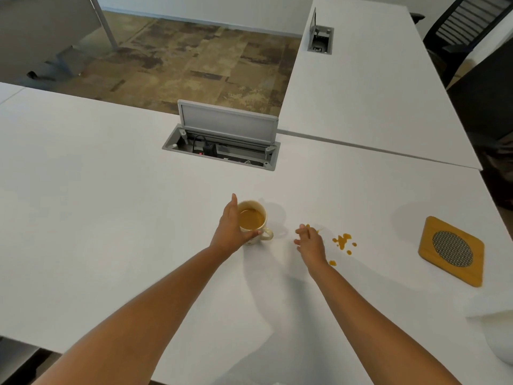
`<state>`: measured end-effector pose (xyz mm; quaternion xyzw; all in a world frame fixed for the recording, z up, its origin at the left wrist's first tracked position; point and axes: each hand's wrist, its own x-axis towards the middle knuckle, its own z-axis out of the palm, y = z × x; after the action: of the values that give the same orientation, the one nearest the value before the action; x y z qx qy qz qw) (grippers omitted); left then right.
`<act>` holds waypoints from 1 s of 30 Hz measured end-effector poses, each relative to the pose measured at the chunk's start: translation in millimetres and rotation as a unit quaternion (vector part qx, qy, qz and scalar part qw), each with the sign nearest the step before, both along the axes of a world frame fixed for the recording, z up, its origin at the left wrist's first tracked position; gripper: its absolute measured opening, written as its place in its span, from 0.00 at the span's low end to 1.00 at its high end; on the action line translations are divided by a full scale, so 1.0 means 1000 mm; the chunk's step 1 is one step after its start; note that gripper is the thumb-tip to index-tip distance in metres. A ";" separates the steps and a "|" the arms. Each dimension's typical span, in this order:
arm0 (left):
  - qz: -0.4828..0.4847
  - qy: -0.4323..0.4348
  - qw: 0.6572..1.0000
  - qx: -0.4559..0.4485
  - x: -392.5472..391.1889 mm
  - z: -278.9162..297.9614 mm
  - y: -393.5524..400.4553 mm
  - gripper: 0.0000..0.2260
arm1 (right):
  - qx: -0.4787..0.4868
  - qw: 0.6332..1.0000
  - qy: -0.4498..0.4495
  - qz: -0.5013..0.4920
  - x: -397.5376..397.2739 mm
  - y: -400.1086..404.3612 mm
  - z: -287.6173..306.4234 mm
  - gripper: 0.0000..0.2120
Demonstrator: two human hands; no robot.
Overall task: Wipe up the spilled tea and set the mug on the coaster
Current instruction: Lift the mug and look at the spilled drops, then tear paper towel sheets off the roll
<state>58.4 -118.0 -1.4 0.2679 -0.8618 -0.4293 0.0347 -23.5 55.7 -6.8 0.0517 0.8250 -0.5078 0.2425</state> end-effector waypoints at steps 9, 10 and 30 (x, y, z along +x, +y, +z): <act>0.073 0.160 0.981 -0.078 -0.004 0.035 0.039 0.21 | 0.015 0.999 0.007 -0.047 0.010 0.069 -0.004 0.15; 0.059 0.170 0.981 -0.079 -0.007 0.039 0.046 0.21 | 0.018 0.998 0.011 -0.053 0.012 0.077 -0.003 0.15; -0.169 0.237 0.956 0.034 -0.069 0.061 0.225 0.21 | 0.449 0.788 0.350 -0.233 -0.019 0.274 0.105 0.15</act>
<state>-11.0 106.7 60.1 0.0094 -0.8464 -0.5092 0.1559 -42.5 330.1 97.8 0.1641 0.9513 -0.1046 -0.2391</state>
